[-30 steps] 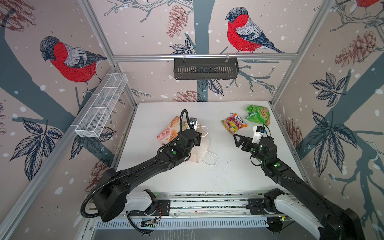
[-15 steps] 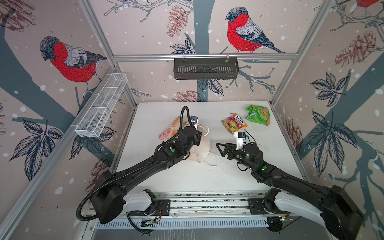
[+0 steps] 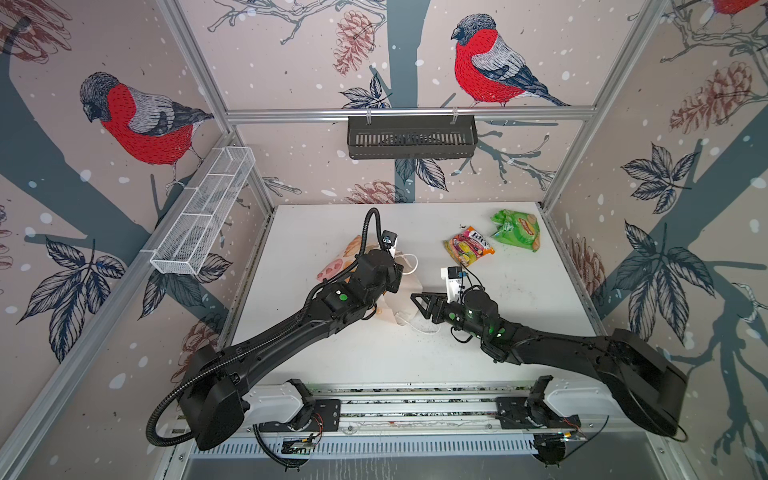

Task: Take the snacks out of the paper bag
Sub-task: 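Move the right gripper back to the bag opening beside the left gripper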

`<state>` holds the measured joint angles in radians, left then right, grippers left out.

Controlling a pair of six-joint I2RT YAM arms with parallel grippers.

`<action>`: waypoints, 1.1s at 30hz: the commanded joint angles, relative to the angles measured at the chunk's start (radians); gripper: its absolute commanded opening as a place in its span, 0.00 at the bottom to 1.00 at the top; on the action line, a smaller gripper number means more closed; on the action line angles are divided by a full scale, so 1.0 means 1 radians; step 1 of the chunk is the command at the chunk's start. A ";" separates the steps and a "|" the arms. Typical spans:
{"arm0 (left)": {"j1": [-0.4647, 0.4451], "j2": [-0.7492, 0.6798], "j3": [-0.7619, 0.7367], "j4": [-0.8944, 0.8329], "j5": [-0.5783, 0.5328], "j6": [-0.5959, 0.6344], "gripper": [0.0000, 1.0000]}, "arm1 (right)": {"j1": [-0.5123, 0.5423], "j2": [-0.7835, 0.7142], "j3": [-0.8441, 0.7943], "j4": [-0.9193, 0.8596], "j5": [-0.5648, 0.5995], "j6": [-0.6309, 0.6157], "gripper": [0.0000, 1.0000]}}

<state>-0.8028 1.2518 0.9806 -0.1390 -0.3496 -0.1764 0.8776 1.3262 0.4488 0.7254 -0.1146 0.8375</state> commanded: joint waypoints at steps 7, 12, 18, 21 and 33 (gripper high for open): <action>-0.003 -0.010 0.011 -0.086 0.021 0.020 0.00 | 0.068 0.131 0.068 0.125 0.020 0.019 0.46; -0.003 -0.046 -0.002 -0.074 0.017 0.076 0.00 | 0.086 0.226 0.103 0.149 0.036 0.031 0.44; -0.003 -0.090 -0.027 -0.027 0.043 0.118 0.00 | 0.099 0.315 0.155 0.161 0.051 0.034 0.42; -0.003 -0.103 -0.037 -0.010 0.073 0.120 0.00 | 0.105 0.338 0.176 0.152 0.067 0.038 0.41; 0.004 -0.219 -0.106 0.032 0.084 0.116 0.00 | 0.174 0.357 0.274 -0.007 0.213 -0.018 0.43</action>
<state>-0.8028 1.0512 0.8822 -0.1959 -0.2665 -0.0700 1.0443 1.6772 0.7040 0.7738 0.0353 0.8513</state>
